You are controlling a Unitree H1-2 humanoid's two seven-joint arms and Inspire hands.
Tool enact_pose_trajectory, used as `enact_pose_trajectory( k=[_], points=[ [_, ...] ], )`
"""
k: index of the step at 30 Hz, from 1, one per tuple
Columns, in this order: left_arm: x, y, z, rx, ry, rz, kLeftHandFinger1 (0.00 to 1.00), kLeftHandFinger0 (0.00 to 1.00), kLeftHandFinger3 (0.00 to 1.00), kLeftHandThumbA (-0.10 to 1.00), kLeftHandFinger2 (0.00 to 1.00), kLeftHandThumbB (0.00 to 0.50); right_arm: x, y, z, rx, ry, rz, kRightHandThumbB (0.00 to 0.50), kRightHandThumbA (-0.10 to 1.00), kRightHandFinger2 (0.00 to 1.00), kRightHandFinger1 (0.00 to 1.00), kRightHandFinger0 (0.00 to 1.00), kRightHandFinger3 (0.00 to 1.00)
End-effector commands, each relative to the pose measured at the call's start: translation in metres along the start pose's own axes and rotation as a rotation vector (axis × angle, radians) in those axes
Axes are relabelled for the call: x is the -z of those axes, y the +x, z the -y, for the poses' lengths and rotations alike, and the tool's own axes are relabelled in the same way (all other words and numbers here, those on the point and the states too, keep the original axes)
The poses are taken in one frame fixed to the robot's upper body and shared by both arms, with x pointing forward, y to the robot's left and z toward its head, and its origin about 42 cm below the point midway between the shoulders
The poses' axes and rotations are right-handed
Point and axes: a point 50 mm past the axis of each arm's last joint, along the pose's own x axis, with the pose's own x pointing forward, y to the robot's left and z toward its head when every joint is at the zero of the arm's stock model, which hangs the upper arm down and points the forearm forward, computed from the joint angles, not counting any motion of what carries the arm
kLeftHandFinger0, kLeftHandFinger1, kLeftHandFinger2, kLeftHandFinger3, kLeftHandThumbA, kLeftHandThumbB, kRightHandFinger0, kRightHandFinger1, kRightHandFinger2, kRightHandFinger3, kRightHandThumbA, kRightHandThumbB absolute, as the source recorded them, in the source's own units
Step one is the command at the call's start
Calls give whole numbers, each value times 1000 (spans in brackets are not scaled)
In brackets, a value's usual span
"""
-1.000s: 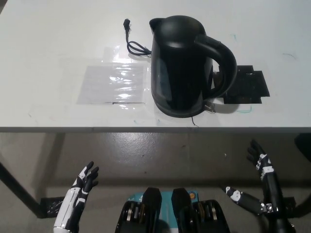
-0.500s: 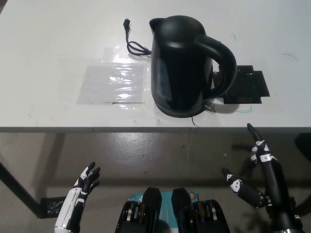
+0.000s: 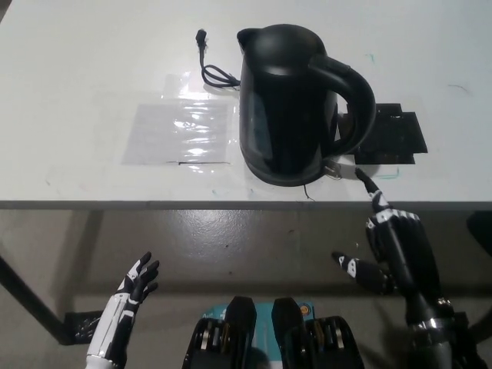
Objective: A kettle is kept at the center of the table close to the robot and the robot uses its right index finger to press downwards on the transparent start boiling button
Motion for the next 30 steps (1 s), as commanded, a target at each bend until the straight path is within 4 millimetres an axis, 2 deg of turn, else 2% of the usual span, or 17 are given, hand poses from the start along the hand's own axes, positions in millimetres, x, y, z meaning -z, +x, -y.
enact_pose_trajectory(
  k=[1,4,17,30],
  points=[
    [-10,5,-3,22,28,62,1000,1000,1000,982,1000,252,-1,12,2,4,-118,-19,210,1000,0,0,0,1000],
    [-11,5,-3,25,24,68,1000,1000,1000,977,1000,227,0,20,-1,-13,-148,-34,202,1000,1,0,0,1000],
    [-11,5,-4,27,26,60,1000,1000,1000,975,1000,227,13,35,-15,-58,-197,-86,217,1000,0,0,0,1000],
    [-12,6,-5,24,25,68,1000,1000,1000,974,1000,225,22,50,-20,-78,-228,-91,186,1000,0,0,0,1000]
  ],
)
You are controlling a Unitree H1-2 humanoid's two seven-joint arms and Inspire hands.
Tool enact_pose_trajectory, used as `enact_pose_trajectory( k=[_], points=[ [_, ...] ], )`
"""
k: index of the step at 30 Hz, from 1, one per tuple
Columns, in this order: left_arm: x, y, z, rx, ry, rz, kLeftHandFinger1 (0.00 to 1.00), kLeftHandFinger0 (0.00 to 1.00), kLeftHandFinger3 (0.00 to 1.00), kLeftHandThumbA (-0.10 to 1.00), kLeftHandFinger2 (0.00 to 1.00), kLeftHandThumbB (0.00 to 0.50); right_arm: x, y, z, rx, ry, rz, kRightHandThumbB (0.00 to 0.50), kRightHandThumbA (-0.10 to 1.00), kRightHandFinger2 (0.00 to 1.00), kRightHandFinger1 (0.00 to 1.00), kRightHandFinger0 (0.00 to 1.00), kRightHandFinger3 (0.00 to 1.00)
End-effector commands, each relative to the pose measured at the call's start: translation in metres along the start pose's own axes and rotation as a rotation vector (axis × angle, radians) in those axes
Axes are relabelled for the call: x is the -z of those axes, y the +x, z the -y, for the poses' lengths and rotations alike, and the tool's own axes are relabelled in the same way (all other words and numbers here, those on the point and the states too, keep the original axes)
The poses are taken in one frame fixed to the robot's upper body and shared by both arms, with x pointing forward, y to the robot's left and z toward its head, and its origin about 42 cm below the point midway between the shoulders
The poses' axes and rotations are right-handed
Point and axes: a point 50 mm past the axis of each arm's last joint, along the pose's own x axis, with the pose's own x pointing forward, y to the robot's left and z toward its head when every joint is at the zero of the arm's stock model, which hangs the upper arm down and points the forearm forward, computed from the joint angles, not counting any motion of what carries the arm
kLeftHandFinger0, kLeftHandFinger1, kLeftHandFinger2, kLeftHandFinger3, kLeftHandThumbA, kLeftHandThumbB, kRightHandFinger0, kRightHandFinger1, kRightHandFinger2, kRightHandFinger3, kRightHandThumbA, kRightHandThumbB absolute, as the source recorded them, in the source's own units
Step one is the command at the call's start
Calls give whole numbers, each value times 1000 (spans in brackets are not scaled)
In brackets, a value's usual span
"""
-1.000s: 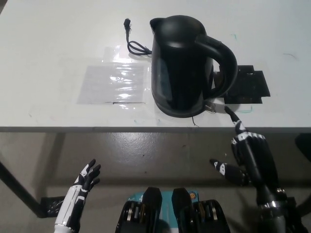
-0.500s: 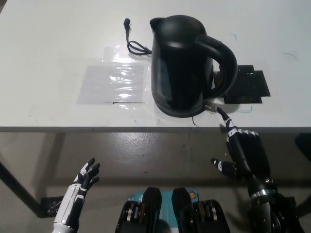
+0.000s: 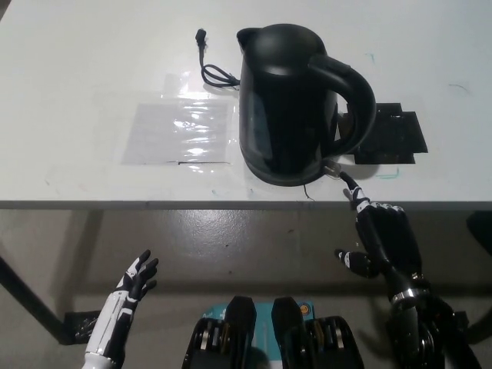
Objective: A kettle is kept at the center of the table close to the robot and the robot uses its right index finger to press downwards on the transparent start boiling button
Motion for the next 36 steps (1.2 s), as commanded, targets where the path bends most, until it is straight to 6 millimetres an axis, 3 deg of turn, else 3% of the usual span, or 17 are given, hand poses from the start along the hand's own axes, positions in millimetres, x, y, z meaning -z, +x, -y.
enact_pose_trajectory(
  k=[1,19,36],
  points=[
    [-11,5,-2,21,10,62,1000,1000,1000,972,1000,226,-7,16,14,68,-28,28,186,1000,0,0,0,1000],
    [-12,5,0,22,0,69,1000,1000,1000,959,1000,216,-9,26,16,60,-16,31,165,1000,8,0,0,1000],
    [-13,6,-1,27,5,66,1000,1000,1000,974,1000,234,-10,36,17,39,-18,14,191,1000,0,0,0,1000]
  ],
)
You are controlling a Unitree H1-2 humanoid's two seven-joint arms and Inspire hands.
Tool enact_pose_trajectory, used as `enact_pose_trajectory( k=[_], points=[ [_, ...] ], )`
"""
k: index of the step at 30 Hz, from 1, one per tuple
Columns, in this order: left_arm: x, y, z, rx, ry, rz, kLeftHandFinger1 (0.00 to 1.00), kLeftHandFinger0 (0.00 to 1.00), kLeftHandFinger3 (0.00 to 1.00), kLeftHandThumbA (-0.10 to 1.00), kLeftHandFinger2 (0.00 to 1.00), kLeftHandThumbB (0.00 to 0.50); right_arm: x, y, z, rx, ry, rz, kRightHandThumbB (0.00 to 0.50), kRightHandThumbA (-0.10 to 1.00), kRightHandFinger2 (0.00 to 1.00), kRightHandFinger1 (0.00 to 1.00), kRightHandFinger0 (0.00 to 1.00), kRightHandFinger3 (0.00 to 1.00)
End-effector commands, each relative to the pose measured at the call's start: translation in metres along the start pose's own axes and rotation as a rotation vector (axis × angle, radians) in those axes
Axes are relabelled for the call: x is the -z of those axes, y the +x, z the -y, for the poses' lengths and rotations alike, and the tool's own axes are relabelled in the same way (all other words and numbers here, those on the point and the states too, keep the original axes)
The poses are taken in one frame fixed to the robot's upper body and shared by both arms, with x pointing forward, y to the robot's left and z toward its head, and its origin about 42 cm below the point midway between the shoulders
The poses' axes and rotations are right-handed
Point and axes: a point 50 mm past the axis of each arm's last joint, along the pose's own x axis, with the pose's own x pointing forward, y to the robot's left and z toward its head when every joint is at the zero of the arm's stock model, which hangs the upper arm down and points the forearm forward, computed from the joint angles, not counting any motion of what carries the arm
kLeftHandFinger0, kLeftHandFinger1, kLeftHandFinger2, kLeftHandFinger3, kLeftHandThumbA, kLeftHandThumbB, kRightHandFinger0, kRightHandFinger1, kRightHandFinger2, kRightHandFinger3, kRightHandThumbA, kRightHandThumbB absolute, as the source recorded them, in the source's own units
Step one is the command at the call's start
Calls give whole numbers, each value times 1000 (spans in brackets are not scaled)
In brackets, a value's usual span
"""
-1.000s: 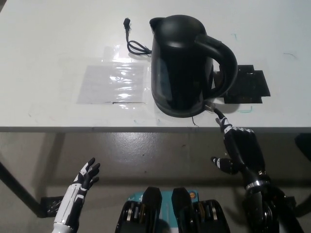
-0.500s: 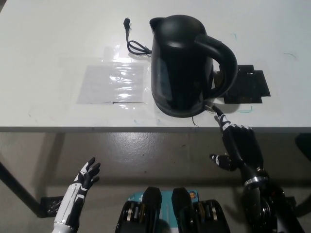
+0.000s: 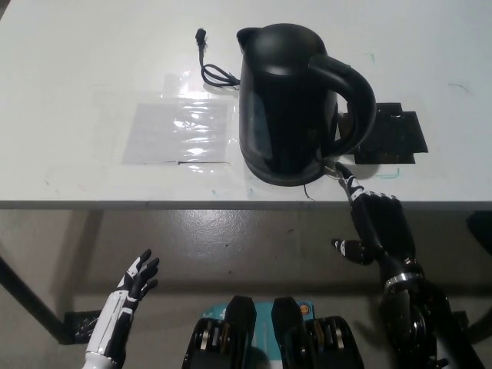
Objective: A kettle is kept at the center of the table close to the robot and the robot uses its right index finger to press downwards on the transparent start boiling button
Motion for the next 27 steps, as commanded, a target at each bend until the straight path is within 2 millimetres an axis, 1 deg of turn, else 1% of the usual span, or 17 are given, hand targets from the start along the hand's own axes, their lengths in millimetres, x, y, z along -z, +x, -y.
enact_pose_trajectory(
  k=[1,3,5,8,11,13,18,27],
  points=[
    [-13,5,-1,27,11,64,1000,1000,1000,973,1000,232,-8,17,16,54,-8,25,183,1000,6,0,0,1000],
    [-13,4,-2,24,14,64,1000,1000,1000,977,1000,236,-8,18,16,54,-7,32,175,1000,0,0,0,1000],
    [-12,3,-2,22,7,65,1000,1000,1000,966,1000,233,-8,19,15,52,-6,32,176,1000,0,0,0,1000],
    [-13,4,-1,23,4,63,1000,1000,1000,967,1000,244,-8,22,14,48,-13,30,181,1000,1,0,0,1000],
    [-13,5,1,22,9,70,1000,1000,1000,972,1000,234,-6,24,15,44,-11,24,194,1000,0,0,0,1000],
    [-12,4,1,25,12,69,1000,1000,1000,973,1000,237,-5,24,13,40,-11,19,195,1000,0,0,0,1000],
    [-12,0,1,20,7,57,1000,1000,1000,972,1000,237,-5,26,9,23,-15,14,187,1000,12,0,0,1000],
    [-13,4,0,16,1,68,1000,1000,1000,954,1000,230,-2,32,7,16,-6,3,190,1000,0,0,0,1000]
  ],
)
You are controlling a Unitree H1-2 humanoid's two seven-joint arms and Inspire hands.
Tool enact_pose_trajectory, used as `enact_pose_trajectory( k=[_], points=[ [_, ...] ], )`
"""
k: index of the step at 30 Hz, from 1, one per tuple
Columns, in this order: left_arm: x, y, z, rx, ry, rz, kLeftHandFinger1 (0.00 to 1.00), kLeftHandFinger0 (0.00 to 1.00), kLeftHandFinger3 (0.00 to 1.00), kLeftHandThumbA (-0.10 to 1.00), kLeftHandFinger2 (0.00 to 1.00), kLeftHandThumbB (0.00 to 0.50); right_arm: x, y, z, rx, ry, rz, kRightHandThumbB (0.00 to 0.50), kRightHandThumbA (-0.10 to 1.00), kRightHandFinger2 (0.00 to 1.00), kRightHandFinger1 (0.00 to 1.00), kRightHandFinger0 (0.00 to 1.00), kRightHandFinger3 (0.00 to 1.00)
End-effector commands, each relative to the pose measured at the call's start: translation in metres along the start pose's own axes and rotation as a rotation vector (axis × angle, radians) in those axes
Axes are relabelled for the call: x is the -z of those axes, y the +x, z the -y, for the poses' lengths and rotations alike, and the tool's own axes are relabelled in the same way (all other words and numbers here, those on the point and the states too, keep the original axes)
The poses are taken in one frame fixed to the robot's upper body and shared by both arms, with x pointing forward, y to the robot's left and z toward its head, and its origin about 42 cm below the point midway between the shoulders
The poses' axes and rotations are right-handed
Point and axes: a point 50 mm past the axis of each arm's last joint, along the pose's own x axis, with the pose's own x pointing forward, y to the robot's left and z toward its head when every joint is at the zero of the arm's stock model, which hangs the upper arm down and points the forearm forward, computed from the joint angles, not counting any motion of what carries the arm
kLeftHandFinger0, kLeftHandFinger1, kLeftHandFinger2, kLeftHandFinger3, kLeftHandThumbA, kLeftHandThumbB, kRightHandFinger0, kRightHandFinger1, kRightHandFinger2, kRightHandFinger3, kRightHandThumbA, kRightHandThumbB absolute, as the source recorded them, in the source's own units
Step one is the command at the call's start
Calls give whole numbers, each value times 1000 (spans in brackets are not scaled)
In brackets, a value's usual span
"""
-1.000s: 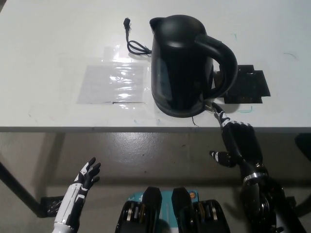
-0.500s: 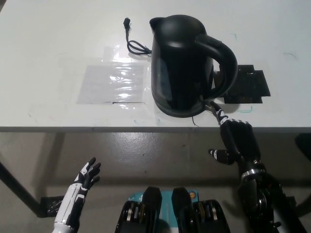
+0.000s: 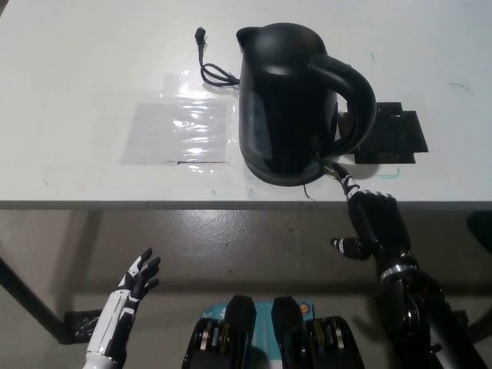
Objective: A kettle is kept at the center of the table close to the robot and the robot uses its right index finger to press downwards on the transparent start boiling button
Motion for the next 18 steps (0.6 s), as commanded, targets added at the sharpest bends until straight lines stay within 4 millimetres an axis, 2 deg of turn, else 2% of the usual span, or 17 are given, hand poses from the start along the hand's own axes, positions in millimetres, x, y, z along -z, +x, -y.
enact_pose_trajectory(
  k=[1,14,18],
  points=[
    [-10,4,-1,12,1,60,1000,1000,1000,959,1000,227,-9,14,15,62,10,29,184,1000,0,0,0,1000],
    [-12,6,-1,5,-2,69,1000,1000,1000,950,1000,241,-9,16,16,59,18,23,198,1000,0,0,0,1000],
    [-12,6,-1,9,-2,64,1000,1000,1000,952,1000,241,-10,16,16,55,19,21,188,1000,0,0,0,1000]
  ],
)
